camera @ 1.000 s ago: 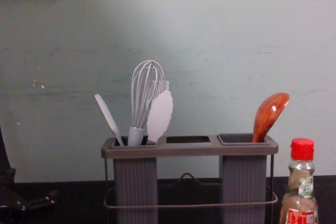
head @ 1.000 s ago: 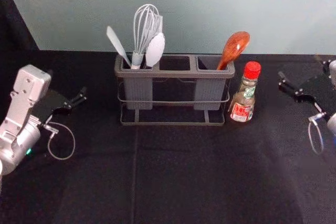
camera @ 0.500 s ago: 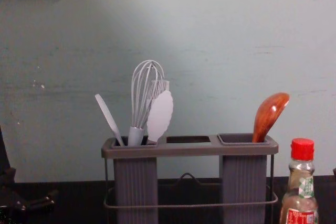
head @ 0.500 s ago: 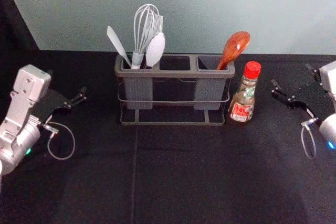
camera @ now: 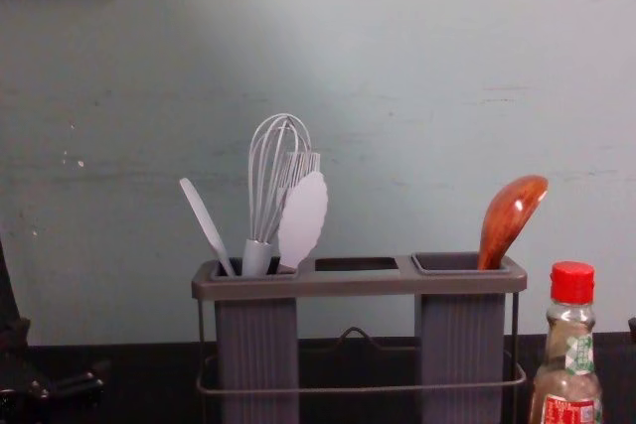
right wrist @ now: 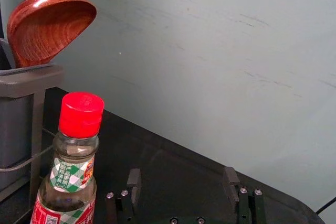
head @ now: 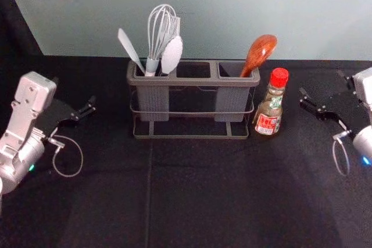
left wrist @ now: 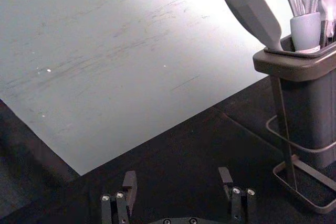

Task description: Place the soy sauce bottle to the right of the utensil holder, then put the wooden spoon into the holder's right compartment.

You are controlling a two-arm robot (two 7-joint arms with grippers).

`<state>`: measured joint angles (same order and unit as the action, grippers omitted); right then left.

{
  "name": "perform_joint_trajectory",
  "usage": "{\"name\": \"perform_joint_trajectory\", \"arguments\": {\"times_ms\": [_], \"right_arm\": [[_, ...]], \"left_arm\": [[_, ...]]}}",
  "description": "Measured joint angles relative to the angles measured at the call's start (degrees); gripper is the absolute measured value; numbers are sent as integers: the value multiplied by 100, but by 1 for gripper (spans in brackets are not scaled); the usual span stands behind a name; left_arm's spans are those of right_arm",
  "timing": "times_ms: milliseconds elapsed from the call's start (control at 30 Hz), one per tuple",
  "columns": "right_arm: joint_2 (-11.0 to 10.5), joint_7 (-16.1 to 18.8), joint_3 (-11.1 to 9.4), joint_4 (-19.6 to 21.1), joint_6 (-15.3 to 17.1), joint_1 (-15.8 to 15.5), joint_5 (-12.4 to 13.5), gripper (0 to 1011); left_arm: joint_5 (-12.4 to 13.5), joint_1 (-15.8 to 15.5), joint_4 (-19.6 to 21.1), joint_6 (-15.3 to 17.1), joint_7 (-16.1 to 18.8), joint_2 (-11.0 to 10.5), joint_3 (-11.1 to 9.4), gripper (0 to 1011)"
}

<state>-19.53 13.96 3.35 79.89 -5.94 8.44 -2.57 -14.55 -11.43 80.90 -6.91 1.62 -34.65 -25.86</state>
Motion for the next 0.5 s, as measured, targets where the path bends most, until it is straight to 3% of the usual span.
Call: {"name": "perform_joint_trajectory", "arguments": {"times_ms": [500], "right_arm": [[2, -3, -7, 6, 0, -5, -8, 1002]], "left_arm": [[0, 0, 0, 0, 0, 0, 0, 1011]]}}
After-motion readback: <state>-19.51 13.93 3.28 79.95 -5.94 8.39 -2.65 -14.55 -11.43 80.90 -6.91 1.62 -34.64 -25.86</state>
